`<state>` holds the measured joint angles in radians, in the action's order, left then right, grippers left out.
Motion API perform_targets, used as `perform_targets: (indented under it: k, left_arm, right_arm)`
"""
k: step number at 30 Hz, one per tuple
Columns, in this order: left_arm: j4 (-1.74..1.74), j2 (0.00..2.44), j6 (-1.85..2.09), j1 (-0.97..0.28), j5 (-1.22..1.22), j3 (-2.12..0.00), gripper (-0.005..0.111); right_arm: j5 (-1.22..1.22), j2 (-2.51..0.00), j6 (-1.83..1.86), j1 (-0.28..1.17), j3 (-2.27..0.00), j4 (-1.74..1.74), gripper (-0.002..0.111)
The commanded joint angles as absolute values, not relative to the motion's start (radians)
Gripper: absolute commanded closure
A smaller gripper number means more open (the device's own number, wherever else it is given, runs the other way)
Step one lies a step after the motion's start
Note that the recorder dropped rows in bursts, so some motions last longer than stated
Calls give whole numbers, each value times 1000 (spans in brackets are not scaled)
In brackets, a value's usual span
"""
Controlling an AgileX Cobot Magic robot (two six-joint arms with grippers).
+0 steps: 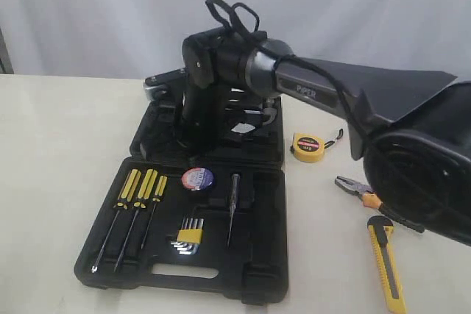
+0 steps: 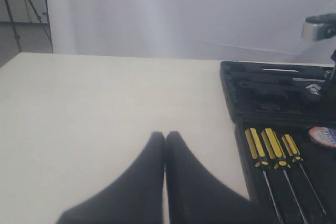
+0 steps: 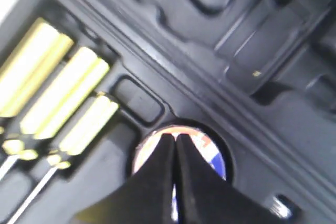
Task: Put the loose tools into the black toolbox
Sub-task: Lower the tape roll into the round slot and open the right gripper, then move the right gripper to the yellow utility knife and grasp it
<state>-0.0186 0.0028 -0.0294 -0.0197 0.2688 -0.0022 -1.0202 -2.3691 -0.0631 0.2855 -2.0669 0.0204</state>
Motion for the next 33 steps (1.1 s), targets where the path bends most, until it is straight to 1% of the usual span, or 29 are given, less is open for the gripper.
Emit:
perform_targets:
  k: [1, 5, 9, 15, 20, 28, 33]
  left_arm:
    - [-21, 0, -30, -22, 269, 0, 107]
    - [-21, 0, -30, -22, 269, 0, 107]
    - [-21, 0, -30, -22, 269, 0, 107]
    - [-21, 0, -30, -22, 269, 0, 107]
    - [-21, 0, -30, -22, 269, 0, 107]
    - [-21, 0, -30, -22, 269, 0, 107]
    - [-21, 0, -30, -22, 269, 0, 107]
  right_arm:
    - [-1055, -2296, -56, 281, -2067, 0, 109]
    - [-1089, -2248, -45, 281, -2067, -9, 109]
    - [-1184, -2212, -36, 281, -2062, -47, 109]
    - [-1166, -2050, -36, 253, -1909, -76, 109]
    - [-1137, -1842, -40, 177, -1679, -76, 109]
    - [-1035, -1433, -124, 14, -1173, -76, 109]
    - [-912, -1294, -189, -51, -916, -76, 109]
